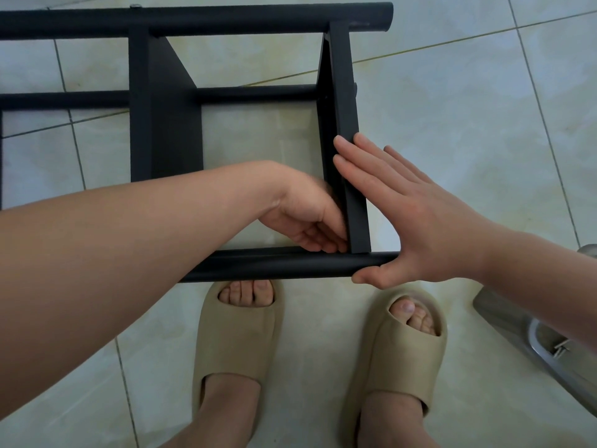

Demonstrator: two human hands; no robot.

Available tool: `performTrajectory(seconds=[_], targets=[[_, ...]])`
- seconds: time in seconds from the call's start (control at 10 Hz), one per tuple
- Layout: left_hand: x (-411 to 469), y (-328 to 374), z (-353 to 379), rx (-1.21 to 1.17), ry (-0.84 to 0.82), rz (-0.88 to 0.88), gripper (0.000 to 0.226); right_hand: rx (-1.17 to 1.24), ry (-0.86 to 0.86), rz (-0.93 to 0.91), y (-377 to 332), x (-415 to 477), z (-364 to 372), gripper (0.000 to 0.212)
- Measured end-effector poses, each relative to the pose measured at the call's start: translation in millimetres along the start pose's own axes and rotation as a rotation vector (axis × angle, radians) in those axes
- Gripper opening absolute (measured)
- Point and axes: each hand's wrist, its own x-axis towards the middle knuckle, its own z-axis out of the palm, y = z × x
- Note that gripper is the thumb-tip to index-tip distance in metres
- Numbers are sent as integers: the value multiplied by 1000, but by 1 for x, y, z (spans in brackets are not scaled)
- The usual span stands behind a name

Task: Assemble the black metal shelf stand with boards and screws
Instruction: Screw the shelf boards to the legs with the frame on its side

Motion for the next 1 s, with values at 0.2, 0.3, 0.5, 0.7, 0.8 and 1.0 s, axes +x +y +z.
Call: performTrajectory(seconds=[0.2, 0.3, 0.5, 0.7, 0.8, 1.0], targets=[[0, 1, -1, -70, -29, 15, 19, 0, -2, 3, 0, 0, 0, 124], [-2, 1, 0, -73, -46, 10, 18, 6, 0, 2, 0, 0, 0, 124], [0, 2, 1, 8, 8, 0, 14, 8, 1, -3, 1, 0, 1, 124], [-3, 6, -2, -13, -10, -4, 16, 6, 5, -7, 2, 0, 1, 123], [-2, 4, 0, 26, -12, -10, 12, 7, 4, -6, 2, 0, 1, 123], [0, 5, 0, 21, -7, -5, 14, 12, -2, -3, 1, 1, 1, 124]])
